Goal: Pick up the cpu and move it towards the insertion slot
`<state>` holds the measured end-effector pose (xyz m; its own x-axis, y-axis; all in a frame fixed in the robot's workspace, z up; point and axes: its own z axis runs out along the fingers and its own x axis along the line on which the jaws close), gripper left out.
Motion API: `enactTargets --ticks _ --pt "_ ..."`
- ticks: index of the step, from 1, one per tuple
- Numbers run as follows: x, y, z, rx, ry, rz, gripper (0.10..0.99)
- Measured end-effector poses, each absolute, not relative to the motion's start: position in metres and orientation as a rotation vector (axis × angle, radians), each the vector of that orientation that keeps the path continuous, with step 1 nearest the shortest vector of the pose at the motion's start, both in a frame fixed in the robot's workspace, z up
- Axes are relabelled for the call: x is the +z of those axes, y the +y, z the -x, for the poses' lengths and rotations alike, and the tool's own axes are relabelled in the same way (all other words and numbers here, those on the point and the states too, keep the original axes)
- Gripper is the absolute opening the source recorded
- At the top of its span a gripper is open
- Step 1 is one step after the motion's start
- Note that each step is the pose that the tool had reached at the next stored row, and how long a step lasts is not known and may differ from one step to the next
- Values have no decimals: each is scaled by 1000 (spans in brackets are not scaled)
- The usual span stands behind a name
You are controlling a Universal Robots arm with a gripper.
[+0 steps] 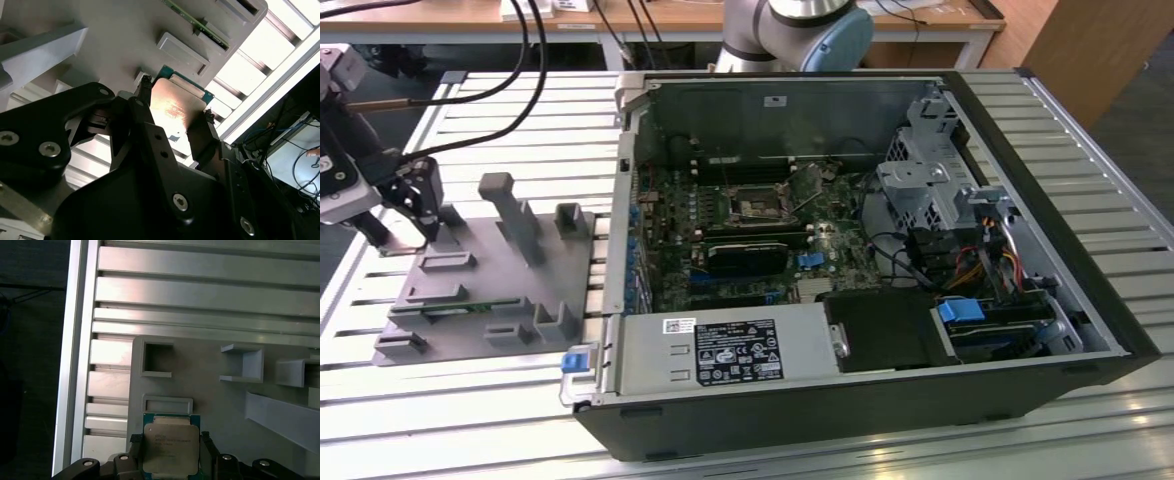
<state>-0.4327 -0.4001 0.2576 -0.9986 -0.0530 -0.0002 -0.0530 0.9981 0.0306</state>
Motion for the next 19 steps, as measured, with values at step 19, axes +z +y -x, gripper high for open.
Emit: enactTargets --ticks 19 --pt "266 -400 433 -48 -3140 -83 541"
